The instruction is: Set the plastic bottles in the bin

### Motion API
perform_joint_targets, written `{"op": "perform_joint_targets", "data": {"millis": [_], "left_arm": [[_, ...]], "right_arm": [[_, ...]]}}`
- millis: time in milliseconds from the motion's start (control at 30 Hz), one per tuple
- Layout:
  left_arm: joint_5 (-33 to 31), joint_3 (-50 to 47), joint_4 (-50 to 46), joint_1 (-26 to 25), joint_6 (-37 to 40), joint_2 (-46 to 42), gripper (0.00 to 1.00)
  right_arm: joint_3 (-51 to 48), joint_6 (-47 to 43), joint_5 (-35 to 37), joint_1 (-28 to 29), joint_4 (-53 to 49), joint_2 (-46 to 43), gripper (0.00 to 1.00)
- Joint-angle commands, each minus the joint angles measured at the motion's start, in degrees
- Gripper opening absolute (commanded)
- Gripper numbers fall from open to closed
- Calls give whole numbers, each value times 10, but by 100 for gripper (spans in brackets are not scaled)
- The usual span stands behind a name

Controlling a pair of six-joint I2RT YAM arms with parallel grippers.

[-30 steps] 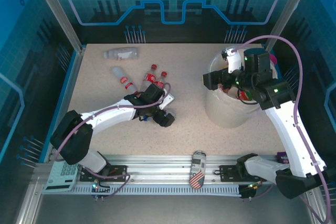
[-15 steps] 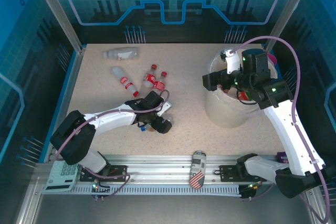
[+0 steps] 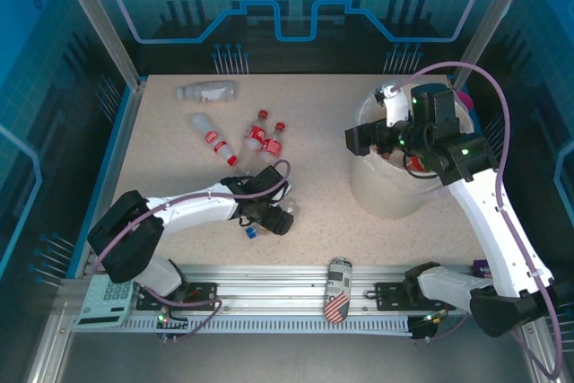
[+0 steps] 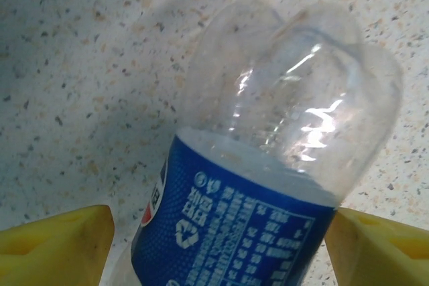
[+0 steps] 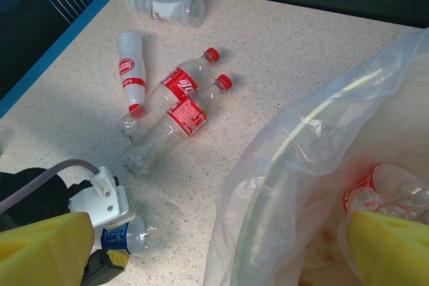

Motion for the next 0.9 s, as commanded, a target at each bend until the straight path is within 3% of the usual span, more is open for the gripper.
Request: {"op": "perform_joint_targets", "data": {"millis": [0, 333, 533, 867], "left_arm": [[-30, -22, -34, -10, -52, -14, 83], [-40, -20, -34, -13, -52, -16, 65], [-64, -3, -10, -13, -43, -77, 62], [-70, -30, 252, 24, -28, -203, 57]], "right_arm": [[1, -9, -5, -7, 18, 3, 98], [5, -7, -5, -8, 18, -3, 98], [7, 3, -24, -8, 16, -8, 97], [15, -1, -154, 20, 46, 6, 97]]}}
